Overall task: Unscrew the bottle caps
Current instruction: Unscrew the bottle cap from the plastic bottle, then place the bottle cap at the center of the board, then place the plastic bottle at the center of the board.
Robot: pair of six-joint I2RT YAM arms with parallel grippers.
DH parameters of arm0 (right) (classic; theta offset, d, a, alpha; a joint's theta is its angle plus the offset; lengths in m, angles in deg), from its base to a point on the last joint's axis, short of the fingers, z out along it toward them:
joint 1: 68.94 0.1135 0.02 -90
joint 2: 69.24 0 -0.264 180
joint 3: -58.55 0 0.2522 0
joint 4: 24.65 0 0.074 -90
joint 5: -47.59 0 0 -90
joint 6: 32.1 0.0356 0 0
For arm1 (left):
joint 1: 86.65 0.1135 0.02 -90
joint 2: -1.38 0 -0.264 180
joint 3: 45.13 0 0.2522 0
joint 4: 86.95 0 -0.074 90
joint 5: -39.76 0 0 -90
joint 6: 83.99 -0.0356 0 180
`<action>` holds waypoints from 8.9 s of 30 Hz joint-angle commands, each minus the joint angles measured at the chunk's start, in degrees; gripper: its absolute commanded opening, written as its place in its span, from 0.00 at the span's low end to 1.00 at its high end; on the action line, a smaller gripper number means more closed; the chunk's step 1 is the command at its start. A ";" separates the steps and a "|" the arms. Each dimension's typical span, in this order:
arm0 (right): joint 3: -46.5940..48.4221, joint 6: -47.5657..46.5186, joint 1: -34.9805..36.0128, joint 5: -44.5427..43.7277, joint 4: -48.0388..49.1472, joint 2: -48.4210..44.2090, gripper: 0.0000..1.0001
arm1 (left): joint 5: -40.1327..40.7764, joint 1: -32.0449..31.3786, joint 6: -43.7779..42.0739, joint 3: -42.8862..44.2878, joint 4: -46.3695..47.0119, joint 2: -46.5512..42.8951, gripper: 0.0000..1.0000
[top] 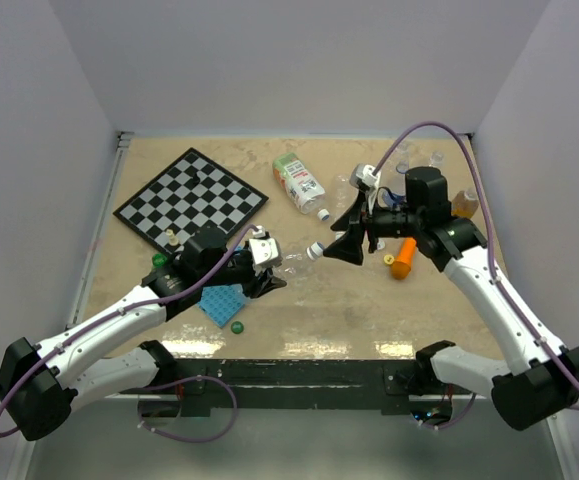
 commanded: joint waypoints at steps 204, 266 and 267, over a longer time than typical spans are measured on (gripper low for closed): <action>-25.51 10.79 -0.93 20.00 52.37 -4.95 0.98 | 11.71 -4.89 34.62 -0.97 48.49 9.05 0.00; -24.64 10.89 4.17 10.50 52.47 3.48 0.16 | 0.03 1.88 22.50 28.90 1.22 11.95 0.99; -24.64 10.72 4.25 10.50 52.29 3.49 0.16 | -0.85 1.96 22.06 29.87 0.52 12.57 0.99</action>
